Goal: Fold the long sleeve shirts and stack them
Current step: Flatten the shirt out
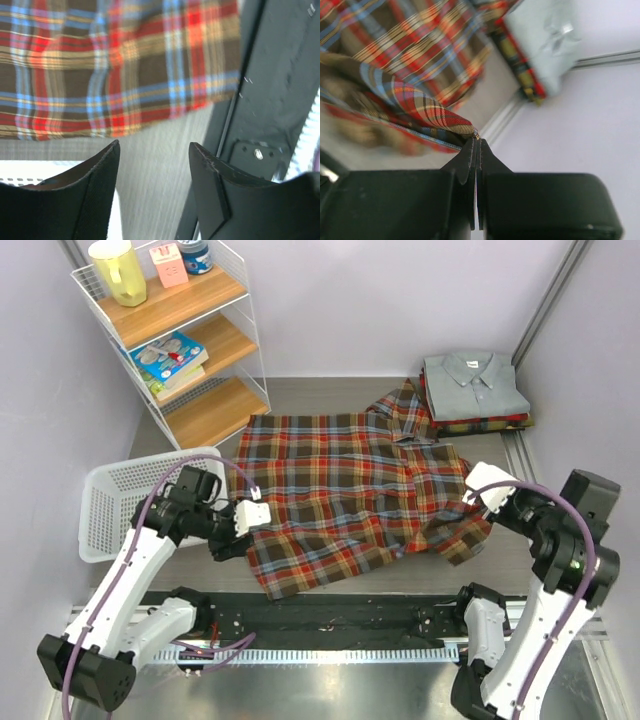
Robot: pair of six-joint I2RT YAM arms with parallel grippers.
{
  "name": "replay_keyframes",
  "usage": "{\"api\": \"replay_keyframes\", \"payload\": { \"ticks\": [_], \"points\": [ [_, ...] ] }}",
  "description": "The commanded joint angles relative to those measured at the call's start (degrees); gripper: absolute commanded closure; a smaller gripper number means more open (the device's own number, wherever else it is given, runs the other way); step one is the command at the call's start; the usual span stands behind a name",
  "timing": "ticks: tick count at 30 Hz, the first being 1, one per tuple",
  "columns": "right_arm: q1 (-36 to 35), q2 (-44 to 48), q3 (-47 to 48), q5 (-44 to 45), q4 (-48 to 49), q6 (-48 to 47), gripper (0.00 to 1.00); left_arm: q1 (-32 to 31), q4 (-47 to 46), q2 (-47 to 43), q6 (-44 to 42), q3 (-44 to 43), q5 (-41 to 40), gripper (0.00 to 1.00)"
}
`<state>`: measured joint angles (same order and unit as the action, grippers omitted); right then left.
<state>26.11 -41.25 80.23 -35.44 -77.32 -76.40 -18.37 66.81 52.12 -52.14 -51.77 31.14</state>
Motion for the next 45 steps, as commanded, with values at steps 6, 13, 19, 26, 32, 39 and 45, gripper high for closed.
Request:
{"api": "replay_keyframes", "payload": {
  "ticks": [6, 13, 19, 26, 32, 39, 45],
  "points": [
    [-0.4, -0.9, -16.7, -1.8, -9.0, -7.7, 0.99, -0.2, -10.3, 11.8, 11.1, -1.3, -0.5, 0.39],
    [-0.5, -9.4, -25.1, -0.3, -6.5, -4.9, 0.99, -11.2, -13.0, 19.5, 14.2, 2.9, -9.8, 0.46],
    [-0.4, -16.8, -28.8, 13.5, -9.0, -8.4, 0.99, -14.9, -17.2, 25.9, 17.8, 2.6, -18.6, 0.51],
    [-0.5, -2.5, -39.2, 26.9, -8.9, -24.0, 0.50, -14.9, -17.9, 27.9, 17.0, 2.3, -18.5, 0.51],
    [-0.4, -23.0, -12.6, 12.1, -8.9, -5.9, 0.00, -15.1, -19.1, 29.6, 12.6, 7.3, -25.8, 0.58],
    [-4.7, -40.2, 3.5, 0.5, -7.4, 11.9, 0.16, -11.6, -12.2, 22.7, 5.5, 6.6, -23.4, 0.68],
    [-12.7, -48.7, -1.5, 2.5, 3.6, 24.5, 0.39, -11.2, -11.2, 21.4, 10.6, -6.4, -10.3, 0.55]
  ]
}}
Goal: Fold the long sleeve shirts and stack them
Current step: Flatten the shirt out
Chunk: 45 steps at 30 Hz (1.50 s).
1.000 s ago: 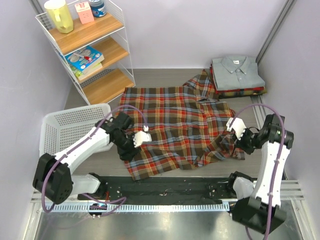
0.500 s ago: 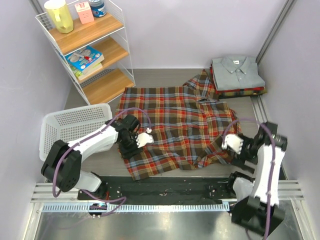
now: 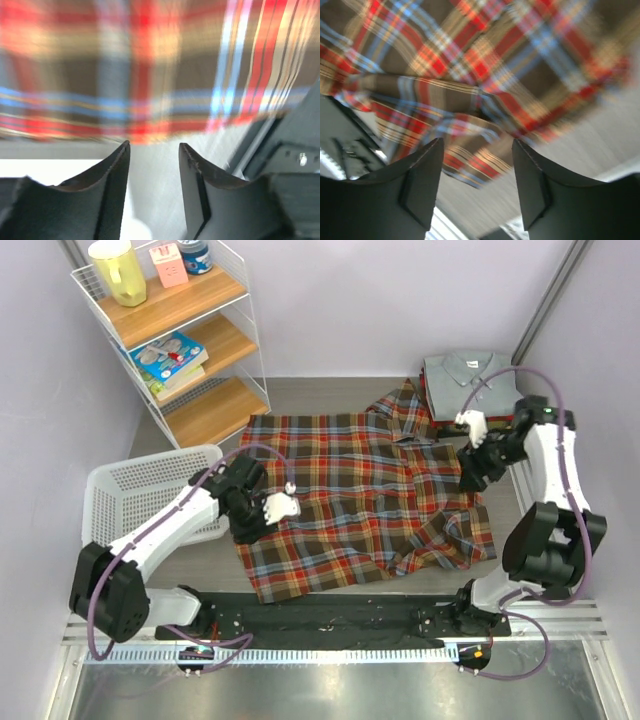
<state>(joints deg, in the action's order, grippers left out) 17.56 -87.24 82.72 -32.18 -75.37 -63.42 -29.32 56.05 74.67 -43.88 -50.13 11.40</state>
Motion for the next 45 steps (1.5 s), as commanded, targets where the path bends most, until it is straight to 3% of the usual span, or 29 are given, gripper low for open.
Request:
{"api": "replay_keyframes", "payload": {
  "ticks": [1, 5, 14, 21, 25, 27, 34, 37, 41, 45],
  "points": [
    [-5.1, -2.9, -5.8, 0.3, 4.8, 13.5, 0.39, -0.2, -2.5, 1.5, 5.0, -8.9, 9.3, 0.54],
    [-8.8, -5.9, -11.3, 4.2, 17.3, 19.8, 0.44, 0.1, -7.0, 11.1, 10.4, -13.0, 5.0, 0.56],
    [-10.1, -14.0, -15.7, 12.8, 28.9, 22.1, 0.46, 2.3, -13.2, 25.1, 15.0, -14.2, -3.0, 0.60],
    [-11.9, -23.2, -9.2, 15.7, 36.6, 25.7, 0.48, 9.4, -12.0, 34.6, 14.3, -22.5, -7.1, 0.65],
    [-12.2, -25.4, 1.5, 15.4, 32.9, 26.5, 0.47, 10.2, -11.1, 35.2, 14.4, -25.7, -7.6, 0.65],
    [-11.9, -22.5, 3.2, 14.1, 26.3, 22.6, 0.44, 10.1, -10.4, 33.6, 14.5, -26.1, -6.7, 0.63],
    [-11.4, -7.6, -4.3, 11.4, 5.6, 10.6, 0.31, 10.0, -6.6, 24.2, 15.9, -24.7, -0.2, 0.47],
    [-11.5, -5.1, -9.2, 15.6, 5.1, 9.4, 0.23, 9.3, -4.8, 22.0, 14.7, -23.5, 3.3, 0.39],
    [-11.5, -6.7, -12.0, 17.0, 9.6, 15.3, 0.21, 5.6, -4.6, 18.3, 12.8, -21.9, 5.0, 0.35],
    [-12.1, -11.7, -9.7, 15.7, 7.4, 18.9, 0.25, 2.8, -4.1, 15.8, 13.0, -21.9, 5.8, 0.34]
  ]
}}
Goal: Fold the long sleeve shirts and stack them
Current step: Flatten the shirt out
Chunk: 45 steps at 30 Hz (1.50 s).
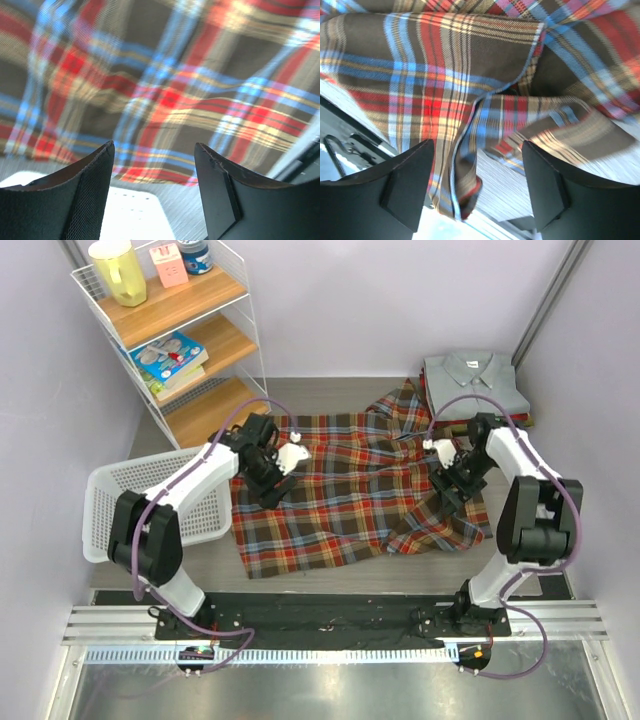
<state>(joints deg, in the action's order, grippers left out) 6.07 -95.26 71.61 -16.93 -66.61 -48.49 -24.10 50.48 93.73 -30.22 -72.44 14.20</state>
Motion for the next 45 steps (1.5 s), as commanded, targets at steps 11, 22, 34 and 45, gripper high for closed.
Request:
{"api": "replay_keyframes", "payload": {
  "ticks": [11, 22, 34, 45],
  "points": [
    [-10.2, 10.2, 5.8, -9.8, -19.6, -10.1, 0.99, -2.4, 0.2, -8.0, -0.2, 1.8, 5.3, 0.34],
    [-31.8, 29.7, -1.2, -10.2, -10.8, -5.3, 0.83, -2.5, -2.3, -14.5, 0.7, 5.7, 16.9, 0.34],
    [-38.1, 53.6, -12.6, 6.0, 10.3, 3.8, 0.21, -4.6, -1.4, -14.5, -7.3, 8.8, 22.6, 0.34],
    [-26.1, 21.1, 1.6, -6.9, -0.9, -10.2, 0.19, -18.0, -16.6, -21.1, 3.8, 18.4, 24.1, 0.33]
  ]
}}
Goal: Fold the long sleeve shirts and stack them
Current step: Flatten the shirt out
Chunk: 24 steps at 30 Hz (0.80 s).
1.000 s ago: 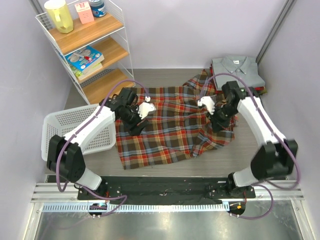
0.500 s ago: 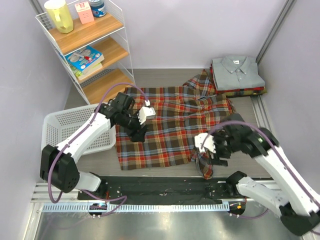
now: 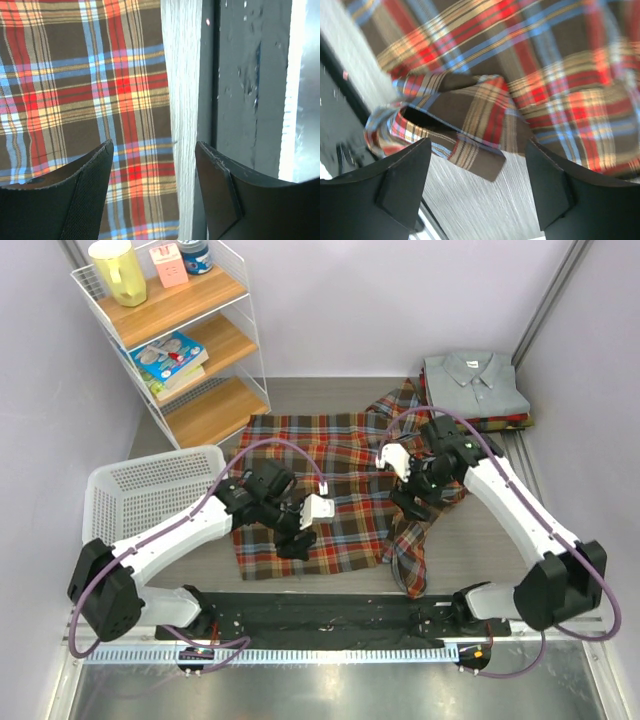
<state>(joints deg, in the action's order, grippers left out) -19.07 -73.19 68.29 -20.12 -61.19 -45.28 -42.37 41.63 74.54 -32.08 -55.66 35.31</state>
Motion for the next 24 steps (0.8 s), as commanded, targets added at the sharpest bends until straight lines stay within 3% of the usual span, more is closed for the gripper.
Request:
{"api": "replay_keyframes", "payload": {
  "ticks": [1, 4, 6, 10, 18, 23, 24],
  "points": [
    [-2.2, -1.6, 5.7, -3.1, -7.0, -15.4, 0.16, 1.1, -8.5, -3.0, 8.0, 2.4, 3.1, 0.33],
    [-11.4, -3.9, 6.8, 1.5, -10.3, -20.3, 0.14, 4.7, -14.1, -5.7, 13.8, 7.1, 5.4, 0.32],
    [-15.6, -4.5, 3.9, 3.2, -10.7, -21.0, 0.13, 9.0, -16.5, -7.9, 19.8, 8.8, 6.0, 0.31],
    [-24.8, -5.3, -3.9, 8.6, -8.0, -22.3, 0.11, 15.8, -16.7, -11.5, 23.8, 11.0, 5.9, 0.30],
    [-28.6, -5.8, -14.4, 15.8, -0.3, -24.8, 0.15, 23.9, -13.3, -16.4, 22.2, 9.0, 3.8, 0.30],
    [-28.8, -3.4, -15.6, 16.8, 0.0, -22.5, 0.69, 25.1, -11.9, -15.8, 21.4, 8.4, 3.3, 0.31],
    [-28.8, -2.0, -14.7, 16.3, -1.3, -21.3, 0.73, 25.1, -11.7, -15.7, 21.2, 8.3, 3.4, 0.31]
  ]
}}
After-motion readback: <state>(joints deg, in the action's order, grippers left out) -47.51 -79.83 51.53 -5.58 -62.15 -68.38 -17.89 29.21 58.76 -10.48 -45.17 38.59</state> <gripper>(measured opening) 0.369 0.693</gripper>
